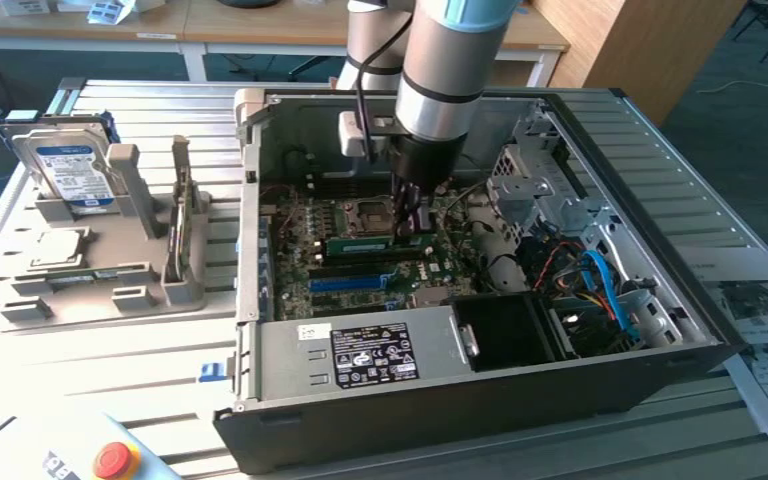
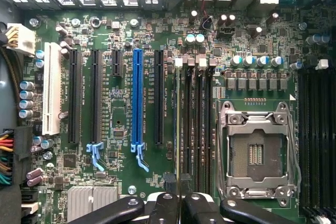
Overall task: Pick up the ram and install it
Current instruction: 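Insert the ram into the slot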
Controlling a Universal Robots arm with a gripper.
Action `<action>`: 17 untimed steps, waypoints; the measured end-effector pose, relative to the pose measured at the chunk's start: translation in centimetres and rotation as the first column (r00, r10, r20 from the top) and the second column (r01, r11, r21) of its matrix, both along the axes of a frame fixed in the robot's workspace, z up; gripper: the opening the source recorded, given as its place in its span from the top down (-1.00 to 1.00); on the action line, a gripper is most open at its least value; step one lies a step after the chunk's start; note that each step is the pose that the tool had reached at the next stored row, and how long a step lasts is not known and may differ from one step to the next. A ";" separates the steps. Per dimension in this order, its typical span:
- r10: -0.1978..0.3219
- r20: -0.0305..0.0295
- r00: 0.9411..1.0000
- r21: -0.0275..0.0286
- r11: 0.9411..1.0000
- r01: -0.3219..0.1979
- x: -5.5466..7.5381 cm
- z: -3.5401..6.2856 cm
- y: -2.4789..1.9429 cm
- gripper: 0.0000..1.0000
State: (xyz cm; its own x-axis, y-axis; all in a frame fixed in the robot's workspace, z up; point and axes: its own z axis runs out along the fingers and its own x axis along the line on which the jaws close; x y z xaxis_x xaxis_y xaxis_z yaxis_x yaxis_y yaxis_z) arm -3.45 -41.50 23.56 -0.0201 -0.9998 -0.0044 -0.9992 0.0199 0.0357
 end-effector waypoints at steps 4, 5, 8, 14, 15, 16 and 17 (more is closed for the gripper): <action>-0.001 0.000 1.000 0.000 1.000 0.001 0.0 -0.06 0.01 0.76; -0.001 0.000 1.000 0.000 1.000 0.001 0.0 -0.07 0.01 0.76; -0.001 0.000 1.000 0.000 1.000 0.001 -0.1 -0.11 0.05 0.76; 0.000 0.000 1.000 0.000 1.000 0.000 -0.3 -0.14 0.05 0.76; 0.000 0.000 1.000 0.000 1.000 0.000 -0.3 -0.14 0.05 0.76; 0.000 0.000 1.000 0.000 1.000 0.000 -0.3 -0.14 0.05 0.76; -0.001 0.000 1.000 0.000 1.000 0.001 -0.3 -0.15 0.05 0.76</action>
